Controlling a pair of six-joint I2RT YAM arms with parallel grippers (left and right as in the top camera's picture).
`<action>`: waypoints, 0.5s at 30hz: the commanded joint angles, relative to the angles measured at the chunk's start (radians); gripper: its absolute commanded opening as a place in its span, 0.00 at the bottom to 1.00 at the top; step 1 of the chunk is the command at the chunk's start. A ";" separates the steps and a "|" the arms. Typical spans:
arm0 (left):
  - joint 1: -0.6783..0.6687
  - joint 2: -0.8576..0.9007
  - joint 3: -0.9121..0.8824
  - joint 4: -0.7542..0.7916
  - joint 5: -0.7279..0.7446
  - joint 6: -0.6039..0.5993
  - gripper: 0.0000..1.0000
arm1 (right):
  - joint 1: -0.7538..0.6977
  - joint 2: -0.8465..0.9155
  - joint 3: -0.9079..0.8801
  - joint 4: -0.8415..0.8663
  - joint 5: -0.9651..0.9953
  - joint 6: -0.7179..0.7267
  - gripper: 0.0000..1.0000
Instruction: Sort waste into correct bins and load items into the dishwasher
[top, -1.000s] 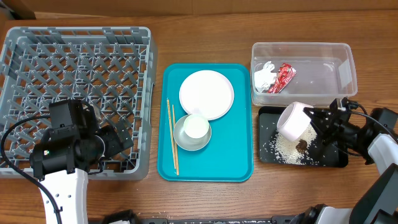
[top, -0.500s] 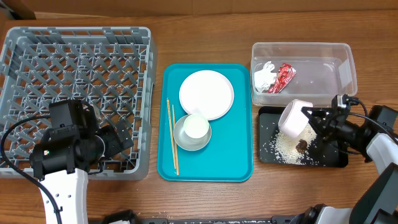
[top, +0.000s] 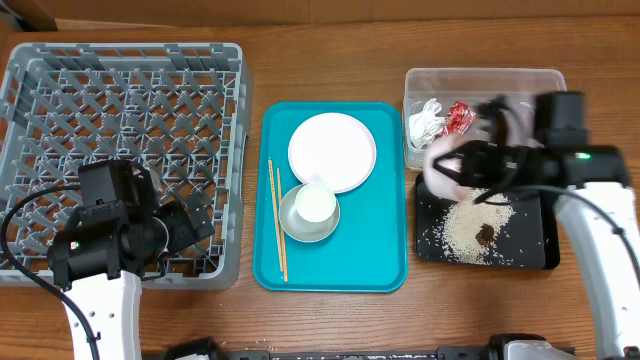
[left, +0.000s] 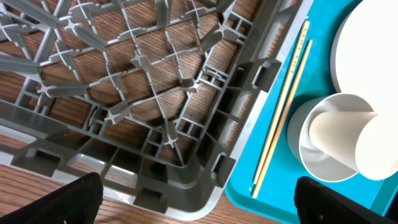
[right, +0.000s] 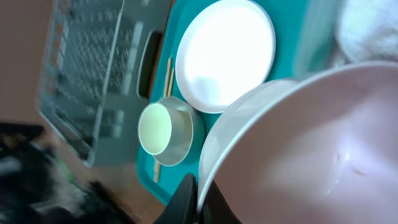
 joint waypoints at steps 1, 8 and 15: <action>0.005 0.003 0.018 0.000 -0.006 0.020 1.00 | 0.225 -0.008 0.023 0.116 0.307 -0.018 0.04; 0.005 0.003 0.018 0.001 -0.006 0.020 1.00 | 0.556 0.171 0.023 0.420 0.557 -0.045 0.04; 0.005 0.003 0.018 0.000 -0.006 0.020 1.00 | 0.607 0.431 0.023 0.608 0.557 -0.037 0.04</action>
